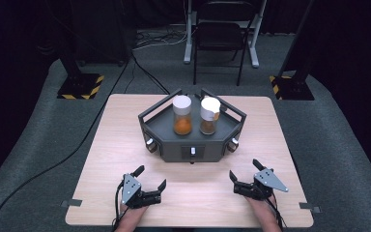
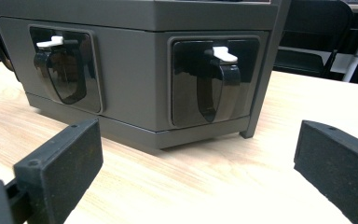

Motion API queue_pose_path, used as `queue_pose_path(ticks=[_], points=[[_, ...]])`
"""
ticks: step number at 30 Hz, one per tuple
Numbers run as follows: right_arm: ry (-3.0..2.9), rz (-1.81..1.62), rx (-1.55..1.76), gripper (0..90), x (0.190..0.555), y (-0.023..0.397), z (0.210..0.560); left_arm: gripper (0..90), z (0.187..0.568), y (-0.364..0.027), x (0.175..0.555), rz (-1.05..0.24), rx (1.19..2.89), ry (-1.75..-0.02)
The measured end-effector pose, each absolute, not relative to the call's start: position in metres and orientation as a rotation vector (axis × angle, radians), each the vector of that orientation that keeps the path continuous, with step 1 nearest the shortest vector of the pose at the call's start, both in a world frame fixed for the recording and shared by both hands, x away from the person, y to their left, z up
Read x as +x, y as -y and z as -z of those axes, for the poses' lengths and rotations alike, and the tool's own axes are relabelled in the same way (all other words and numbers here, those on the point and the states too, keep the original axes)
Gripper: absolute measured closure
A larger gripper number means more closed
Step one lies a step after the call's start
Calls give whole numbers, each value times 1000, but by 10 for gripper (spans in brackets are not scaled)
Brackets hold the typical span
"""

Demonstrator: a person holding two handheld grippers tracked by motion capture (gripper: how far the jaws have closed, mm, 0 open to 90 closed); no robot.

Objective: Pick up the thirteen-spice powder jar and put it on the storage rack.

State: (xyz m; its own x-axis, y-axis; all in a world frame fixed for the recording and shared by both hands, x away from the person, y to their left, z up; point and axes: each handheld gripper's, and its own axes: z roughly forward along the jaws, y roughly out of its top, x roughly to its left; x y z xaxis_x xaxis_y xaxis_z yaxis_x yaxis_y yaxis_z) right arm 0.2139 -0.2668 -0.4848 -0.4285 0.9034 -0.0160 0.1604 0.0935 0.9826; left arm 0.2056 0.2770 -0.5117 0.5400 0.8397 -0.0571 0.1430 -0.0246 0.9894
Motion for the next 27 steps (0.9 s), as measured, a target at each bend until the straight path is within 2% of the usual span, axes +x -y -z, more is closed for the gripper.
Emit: queue_pose_path(ticks=[27], points=[[-1732,-1443,1101,6,212,279,497,17,512,-278,206,-682,1511,-880]])
